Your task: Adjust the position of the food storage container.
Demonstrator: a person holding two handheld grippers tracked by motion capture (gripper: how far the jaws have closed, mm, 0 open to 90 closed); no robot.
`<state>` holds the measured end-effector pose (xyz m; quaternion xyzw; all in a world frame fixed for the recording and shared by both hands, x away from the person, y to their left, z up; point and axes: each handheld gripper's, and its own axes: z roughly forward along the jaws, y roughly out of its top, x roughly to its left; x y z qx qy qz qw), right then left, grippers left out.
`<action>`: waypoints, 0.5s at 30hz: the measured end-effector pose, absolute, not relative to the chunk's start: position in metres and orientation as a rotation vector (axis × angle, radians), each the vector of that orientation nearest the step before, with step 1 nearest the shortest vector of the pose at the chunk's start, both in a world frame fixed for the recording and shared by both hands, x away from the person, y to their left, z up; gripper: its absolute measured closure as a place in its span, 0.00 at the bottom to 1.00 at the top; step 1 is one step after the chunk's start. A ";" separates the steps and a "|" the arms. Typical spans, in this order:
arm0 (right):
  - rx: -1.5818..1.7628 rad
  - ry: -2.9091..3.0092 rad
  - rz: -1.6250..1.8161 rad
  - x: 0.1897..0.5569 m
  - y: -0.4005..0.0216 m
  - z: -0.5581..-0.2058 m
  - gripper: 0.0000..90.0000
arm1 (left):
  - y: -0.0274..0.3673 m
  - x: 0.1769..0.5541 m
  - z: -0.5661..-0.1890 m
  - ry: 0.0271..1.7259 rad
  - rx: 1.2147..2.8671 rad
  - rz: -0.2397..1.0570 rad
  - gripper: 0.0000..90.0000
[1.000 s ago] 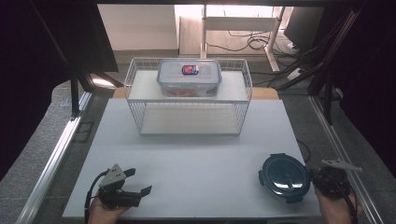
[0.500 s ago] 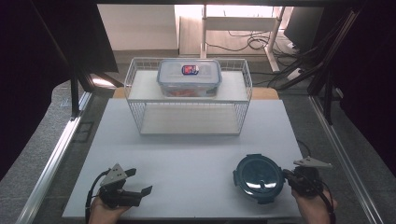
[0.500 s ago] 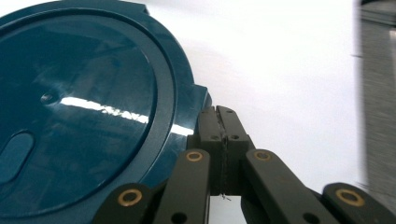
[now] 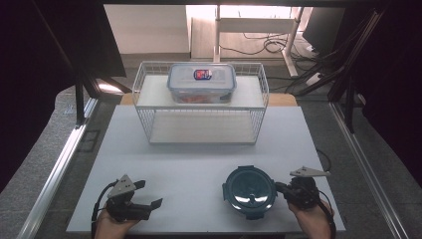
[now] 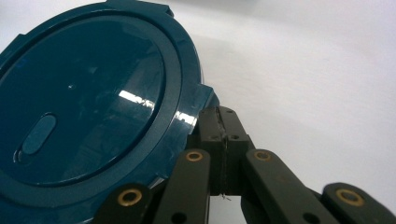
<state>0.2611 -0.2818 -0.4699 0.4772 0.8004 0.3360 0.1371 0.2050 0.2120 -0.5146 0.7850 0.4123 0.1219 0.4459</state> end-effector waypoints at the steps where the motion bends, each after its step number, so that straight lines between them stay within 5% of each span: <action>1: 1.371 2.326 0.979 0.261 -0.279 -0.470 0.99 | 0.212 0.205 -0.515 1.021 1.945 0.299 0.11; 15: 1.268 2.454 1.025 0.257 -0.243 -0.474 0.99 | 0.199 0.203 -0.514 0.944 2.008 0.215 0.39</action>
